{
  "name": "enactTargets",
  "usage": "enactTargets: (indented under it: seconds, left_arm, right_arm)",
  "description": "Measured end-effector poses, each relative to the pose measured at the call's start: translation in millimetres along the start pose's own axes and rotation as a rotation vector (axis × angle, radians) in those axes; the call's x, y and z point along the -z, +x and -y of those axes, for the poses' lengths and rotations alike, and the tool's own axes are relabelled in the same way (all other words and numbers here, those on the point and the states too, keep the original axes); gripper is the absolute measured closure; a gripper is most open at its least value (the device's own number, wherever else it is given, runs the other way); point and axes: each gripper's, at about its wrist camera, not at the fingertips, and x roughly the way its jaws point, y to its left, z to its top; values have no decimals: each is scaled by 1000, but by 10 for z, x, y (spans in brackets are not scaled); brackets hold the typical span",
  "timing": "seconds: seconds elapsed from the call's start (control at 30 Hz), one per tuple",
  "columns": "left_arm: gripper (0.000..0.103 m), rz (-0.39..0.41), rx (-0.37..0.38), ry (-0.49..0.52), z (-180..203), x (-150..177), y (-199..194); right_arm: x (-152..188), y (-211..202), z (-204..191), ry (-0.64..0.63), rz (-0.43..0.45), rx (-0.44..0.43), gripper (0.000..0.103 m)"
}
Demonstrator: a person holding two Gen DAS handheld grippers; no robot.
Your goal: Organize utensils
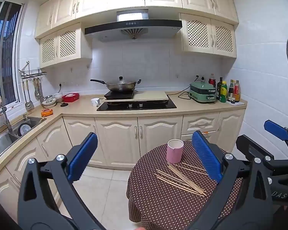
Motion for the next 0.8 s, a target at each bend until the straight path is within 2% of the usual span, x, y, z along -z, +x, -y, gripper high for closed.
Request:
enactTargets:
  seconds: [0.8]
  left_arm:
    - [6,-5,-12,-3,-95,-12,76]
  right_arm:
    - [29,32,-5,11,8,-15,8]
